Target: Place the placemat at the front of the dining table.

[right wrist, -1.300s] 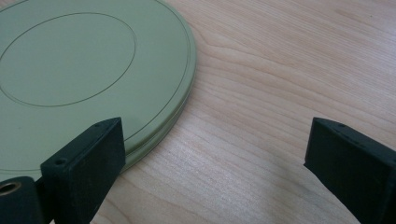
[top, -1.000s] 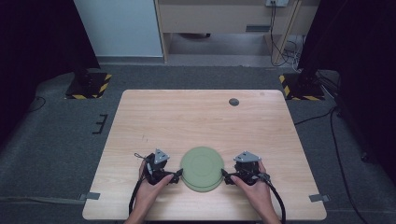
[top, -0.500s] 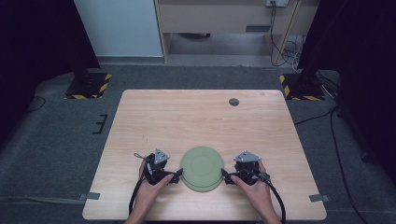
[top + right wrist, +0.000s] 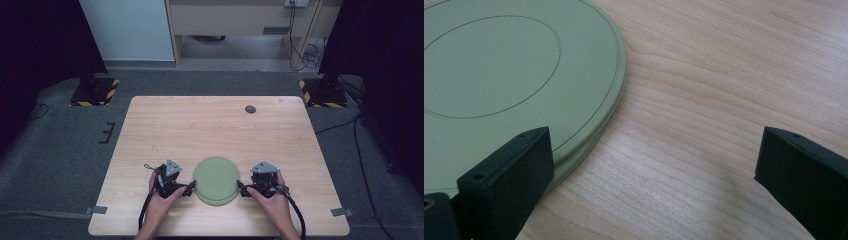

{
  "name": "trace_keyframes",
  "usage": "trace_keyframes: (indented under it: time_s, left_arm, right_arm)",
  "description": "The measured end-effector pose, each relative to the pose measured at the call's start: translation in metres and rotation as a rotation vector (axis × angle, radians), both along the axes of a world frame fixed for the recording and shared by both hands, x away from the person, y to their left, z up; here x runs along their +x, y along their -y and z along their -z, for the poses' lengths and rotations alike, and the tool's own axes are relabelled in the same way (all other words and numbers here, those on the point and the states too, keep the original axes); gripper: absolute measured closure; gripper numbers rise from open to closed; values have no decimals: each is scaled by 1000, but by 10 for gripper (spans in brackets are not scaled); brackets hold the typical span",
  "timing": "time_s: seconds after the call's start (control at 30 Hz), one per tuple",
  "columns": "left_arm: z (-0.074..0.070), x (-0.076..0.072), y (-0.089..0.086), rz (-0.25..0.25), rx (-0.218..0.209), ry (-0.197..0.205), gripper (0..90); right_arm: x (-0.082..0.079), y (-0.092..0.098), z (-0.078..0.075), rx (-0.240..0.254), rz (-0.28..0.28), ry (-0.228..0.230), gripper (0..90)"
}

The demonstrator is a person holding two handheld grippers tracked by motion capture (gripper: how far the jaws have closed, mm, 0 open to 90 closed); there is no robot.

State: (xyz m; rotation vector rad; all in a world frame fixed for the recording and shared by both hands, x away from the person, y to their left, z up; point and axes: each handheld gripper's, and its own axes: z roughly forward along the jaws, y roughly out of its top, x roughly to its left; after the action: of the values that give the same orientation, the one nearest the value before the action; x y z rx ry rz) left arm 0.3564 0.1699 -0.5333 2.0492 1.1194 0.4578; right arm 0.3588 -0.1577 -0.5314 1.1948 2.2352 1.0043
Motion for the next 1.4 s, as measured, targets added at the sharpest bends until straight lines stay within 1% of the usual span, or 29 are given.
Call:
trace_keyframes:
  time_s: [0.13,0.33,0.5,0.57,0.67,0.73,0.9,1.07,1.2,1.4]
  left_arm:
    - [1,2,0,-7,-11,-6,1]
    - [1,4,1,-15,-4,3,1]
    - [1,4,0,-14,-6,-1,2]
    - [0,4,0,-12,-7,0,11]
    - [0,3,0,-14,-14,3,25]
    - [-2,1,1,-7,-20,6,24]
    - [-2,0,3,1,-7,8,25]
    - [-1,0,2,2,-7,7,20]
    - [-1,1,3,-2,-6,6,8]
    - [-1,3,3,-7,-7,3,2]
  right_arm:
    - [2,0,0,1,10,3,22]
    - [3,0,1,7,22,6,23]
    - [3,0,1,7,20,6,36]
    - [2,1,0,4,17,14,59]
    - [1,2,-2,8,12,13,57]
    - [-1,3,-3,5,-2,13,54]
    - [-3,4,-3,-4,-8,9,53]
    - [-3,3,-2,-8,-13,4,53]
    - [-2,1,0,-11,-14,2,51]
    - [-1,-1,0,-9,0,6,35]
